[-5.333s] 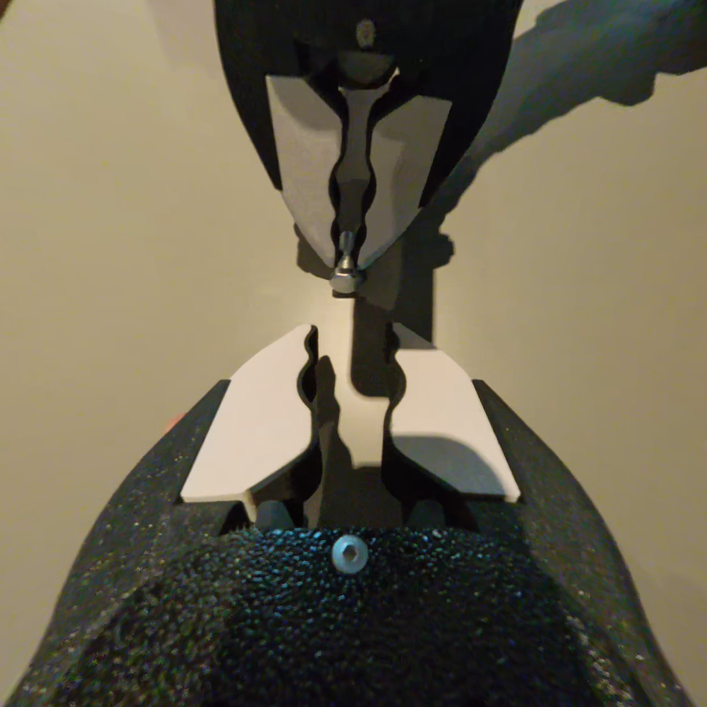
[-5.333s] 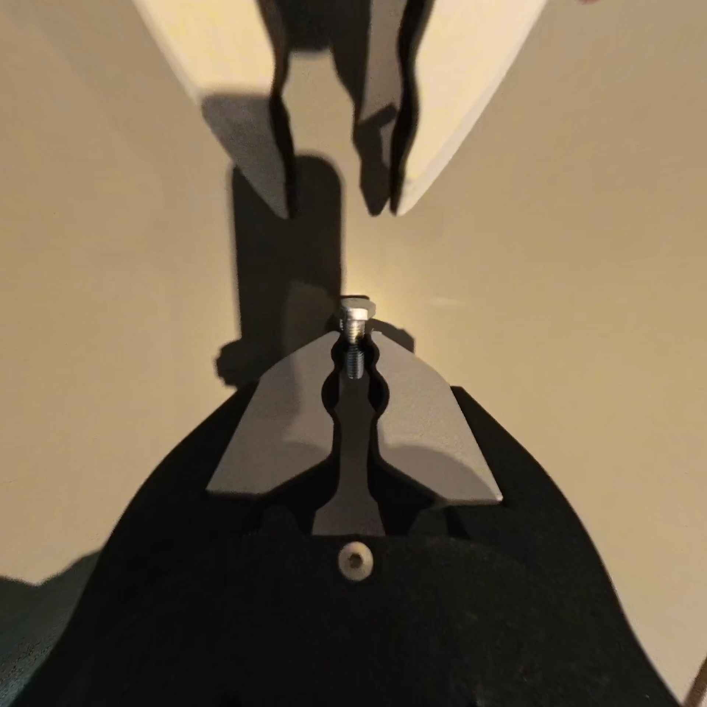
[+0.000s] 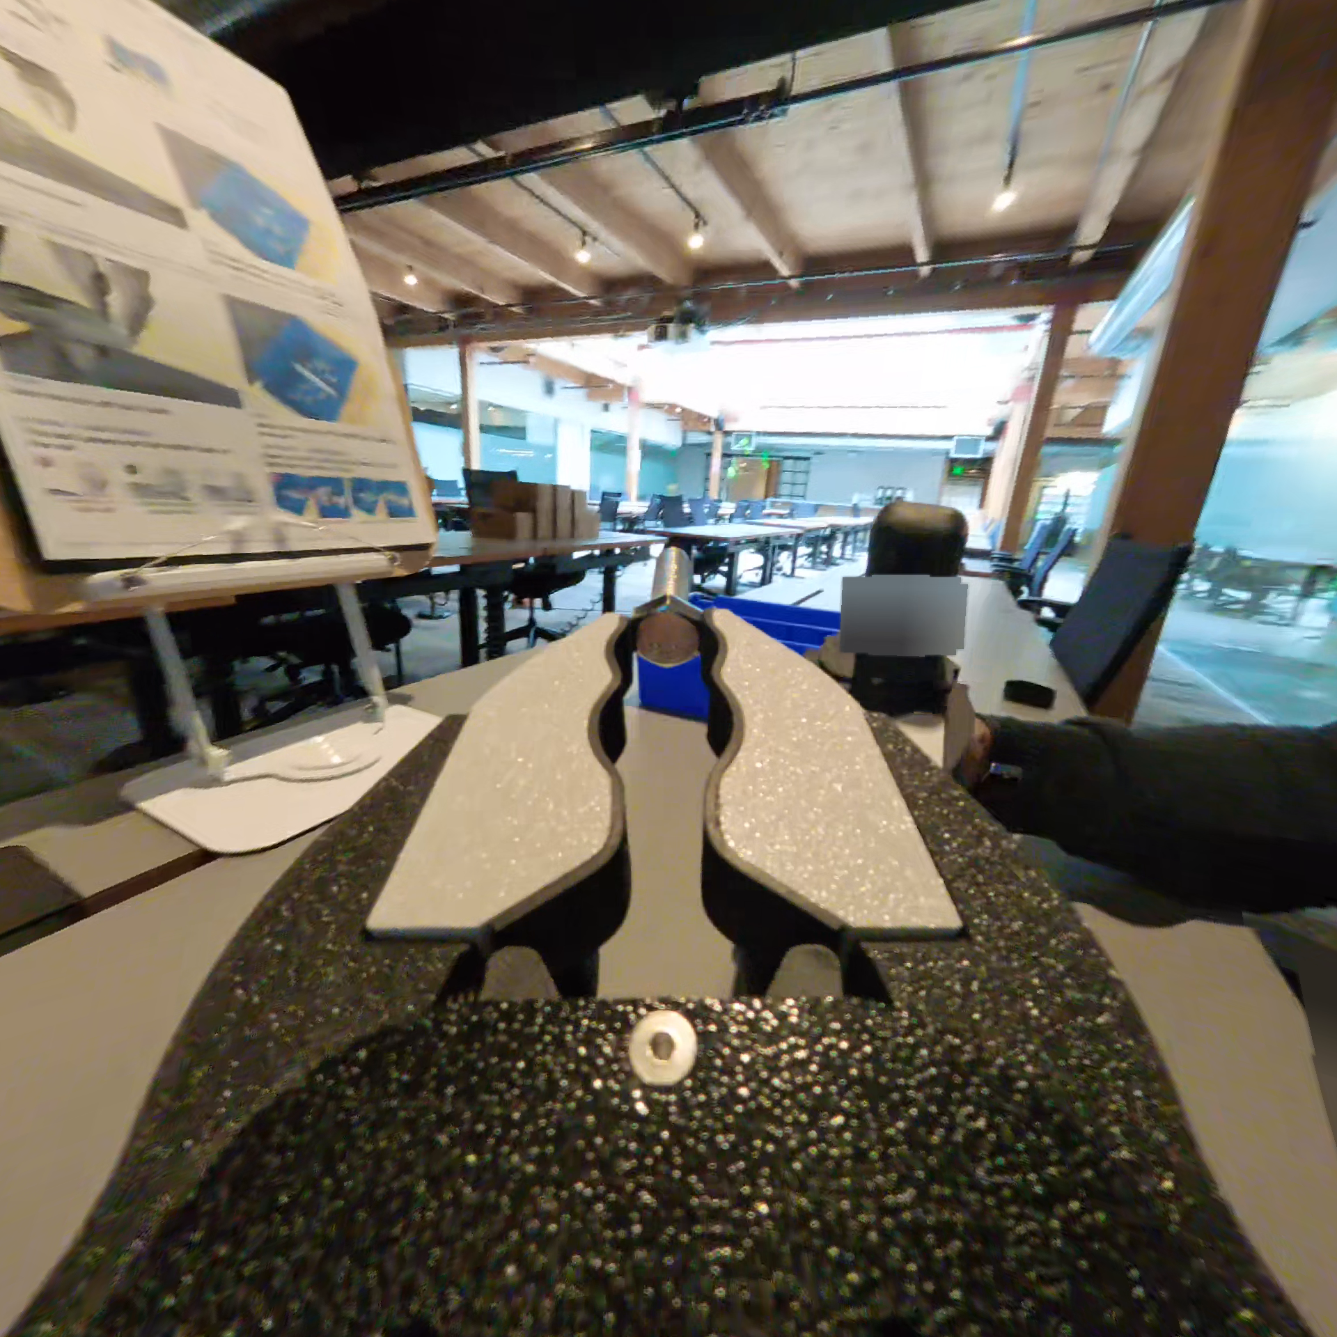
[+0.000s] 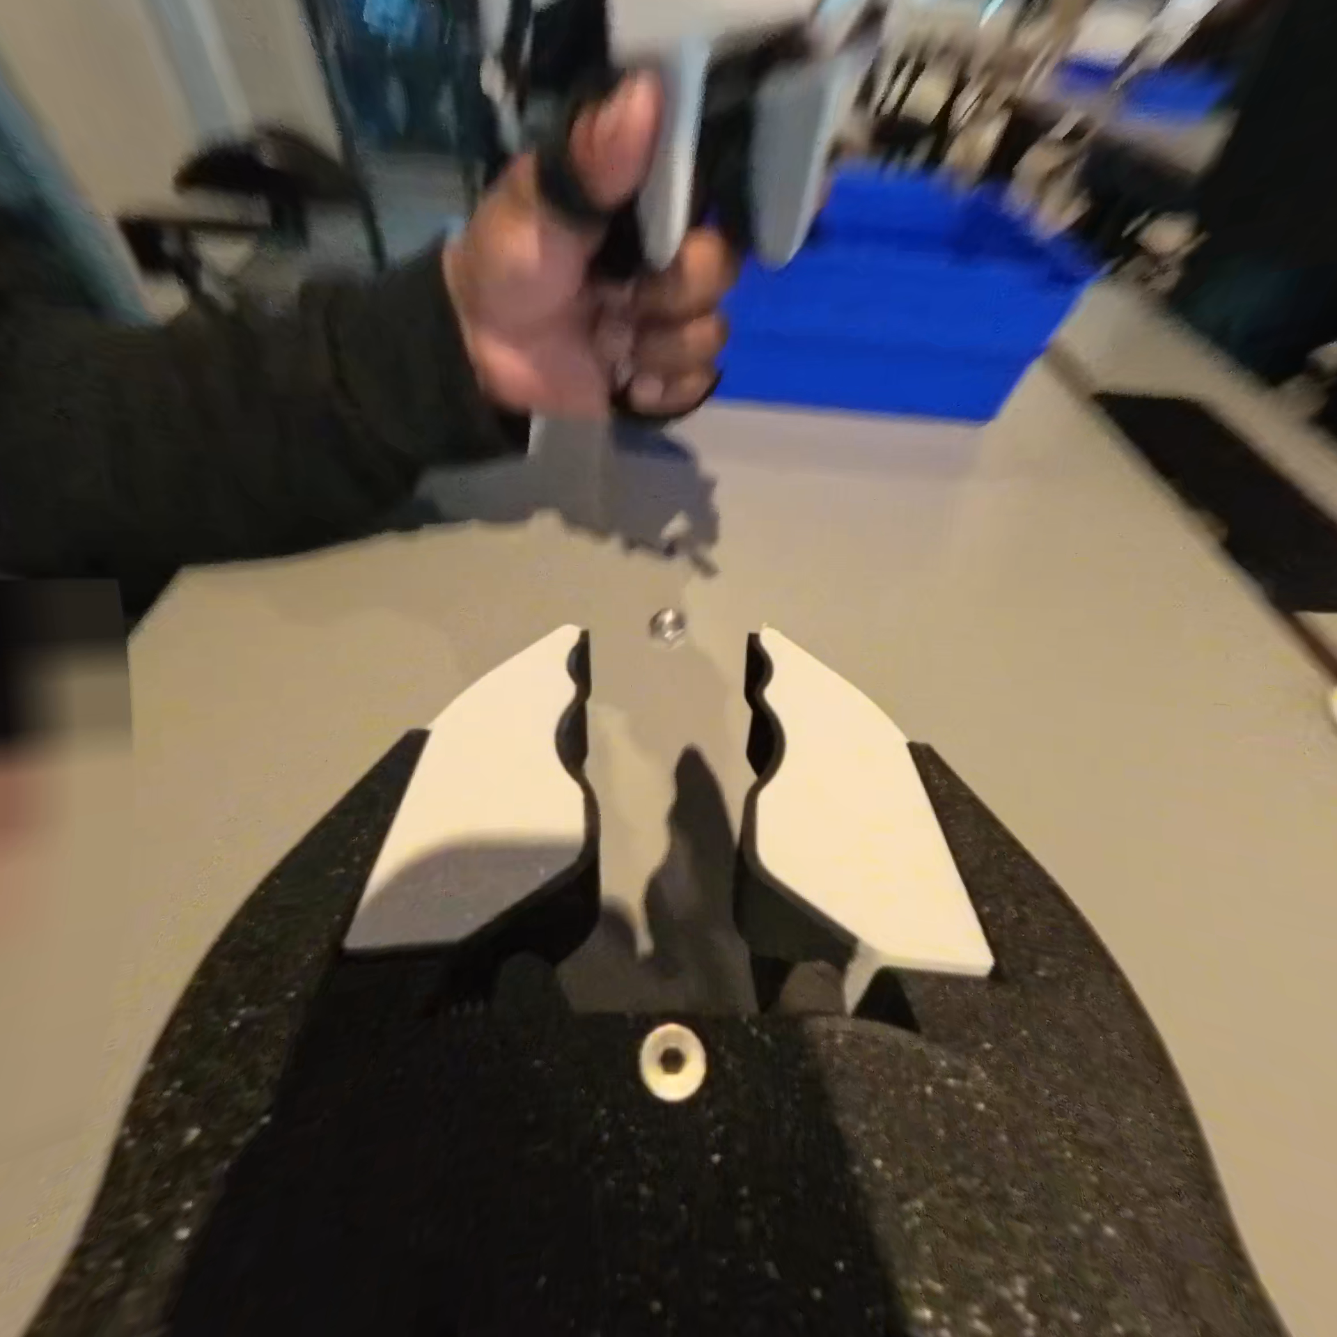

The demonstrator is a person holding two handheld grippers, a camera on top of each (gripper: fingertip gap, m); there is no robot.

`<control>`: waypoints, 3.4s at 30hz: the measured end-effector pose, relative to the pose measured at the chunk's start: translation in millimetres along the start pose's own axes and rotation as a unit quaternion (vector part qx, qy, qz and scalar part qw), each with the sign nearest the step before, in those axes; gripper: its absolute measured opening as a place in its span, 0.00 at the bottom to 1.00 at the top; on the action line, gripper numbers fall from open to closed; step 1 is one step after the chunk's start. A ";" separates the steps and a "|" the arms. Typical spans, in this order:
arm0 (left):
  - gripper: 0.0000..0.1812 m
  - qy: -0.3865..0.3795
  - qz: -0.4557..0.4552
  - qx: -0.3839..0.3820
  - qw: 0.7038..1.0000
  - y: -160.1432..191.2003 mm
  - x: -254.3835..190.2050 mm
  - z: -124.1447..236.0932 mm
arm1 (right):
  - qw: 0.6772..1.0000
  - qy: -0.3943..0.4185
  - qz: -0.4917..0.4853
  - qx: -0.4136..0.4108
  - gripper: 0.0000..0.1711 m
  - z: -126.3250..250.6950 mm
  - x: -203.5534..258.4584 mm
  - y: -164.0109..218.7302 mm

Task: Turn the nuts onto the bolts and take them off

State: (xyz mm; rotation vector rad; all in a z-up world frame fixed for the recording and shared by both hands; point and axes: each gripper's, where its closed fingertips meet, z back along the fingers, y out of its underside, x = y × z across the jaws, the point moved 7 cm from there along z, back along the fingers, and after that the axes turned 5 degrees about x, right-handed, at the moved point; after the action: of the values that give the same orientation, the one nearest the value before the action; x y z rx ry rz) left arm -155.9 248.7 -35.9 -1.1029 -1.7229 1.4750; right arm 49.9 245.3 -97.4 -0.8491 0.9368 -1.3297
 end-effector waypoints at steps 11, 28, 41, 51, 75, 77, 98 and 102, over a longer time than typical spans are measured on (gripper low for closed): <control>0.09 -0.033 -0.014 0.023 0.999 5.9 8.5 3.6 | 0.971 -0.101 0.039 0.214 0.27 -121.4 -10.0 20.0; 0.09 -0.058 -0.008 0.031 0.998 13.7 16.4 6.4 | 0.988 -0.046 -0.004 0.151 0.10 -91.5 -21.8 19.5; 0.09 0.095 0.136 0.030 0.986 73.2 -42.2 -90.9 | 0.926 -0.084 -0.115 -0.350 0.10 97.1 -36.0 4.1; 0.09 0.185 0.185 0.008 0.965 74.7 -61.3 -103.5 | 0.928 -0.106 -0.092 -0.346 0.10 83.7 -29.3 0.0; 0.09 0.119 0.048 -0.002 0.992 65.9 -76.5 -100.2 | 0.938 -0.071 -0.122 -0.317 0.10 76.0 -11.7 -7.3; 0.09 0.095 0.000 -0.002 0.995 62.4 -82.2 -99.5 | 0.928 -0.077 -0.158 -0.328 0.10 76.9 -8.2 -8.5; 0.09 -0.006 -0.328 0.053 0.943 47.1 -138.3 -87.3 | 0.879 -0.116 -0.364 -0.287 0.10 93.0 37.5 -12.3; 0.09 0.007 -0.287 0.042 0.957 43.4 -154.0 -81.4 | 0.881 -0.118 -0.364 -0.277 0.10 98.2 55.4 -19.6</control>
State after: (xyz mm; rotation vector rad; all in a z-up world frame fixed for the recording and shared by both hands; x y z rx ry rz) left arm -5.1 152.6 -52.2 -0.4973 -1.7527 1.1496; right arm 132.5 186.8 -43.9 -1.9050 0.8391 -1.5420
